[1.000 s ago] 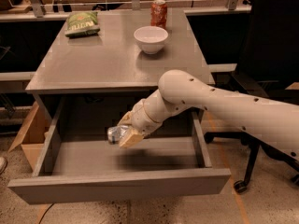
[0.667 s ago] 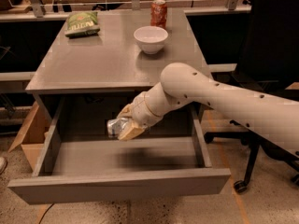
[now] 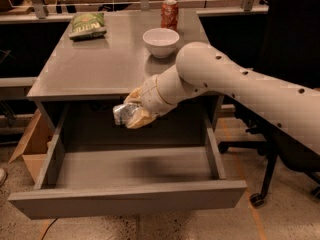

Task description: Pick redbull can from top drawer and place on counter

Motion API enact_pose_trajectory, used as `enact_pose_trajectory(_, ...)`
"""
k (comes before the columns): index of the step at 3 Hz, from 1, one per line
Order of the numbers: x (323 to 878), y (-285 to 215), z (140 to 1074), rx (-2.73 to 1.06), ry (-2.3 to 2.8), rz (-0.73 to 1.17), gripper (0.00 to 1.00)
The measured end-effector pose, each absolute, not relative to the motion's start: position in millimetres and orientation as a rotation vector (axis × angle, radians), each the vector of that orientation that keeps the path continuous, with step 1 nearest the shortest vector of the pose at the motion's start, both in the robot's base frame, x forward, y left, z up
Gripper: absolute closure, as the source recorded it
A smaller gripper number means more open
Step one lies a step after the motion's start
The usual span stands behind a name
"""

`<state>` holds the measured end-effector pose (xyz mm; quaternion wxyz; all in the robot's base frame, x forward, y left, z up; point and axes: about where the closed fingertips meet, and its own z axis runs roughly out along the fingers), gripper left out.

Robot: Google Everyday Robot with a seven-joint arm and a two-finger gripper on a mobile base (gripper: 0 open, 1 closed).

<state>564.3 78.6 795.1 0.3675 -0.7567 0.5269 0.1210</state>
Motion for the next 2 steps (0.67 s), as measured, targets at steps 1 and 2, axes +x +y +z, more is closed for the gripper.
enact_pose_trajectory(1,579,84,824,-1.965,1.308,0.228,1.0)
enact_pose_trajectory(2,604,93,836,-1.986,1.318,0.224,1.0)
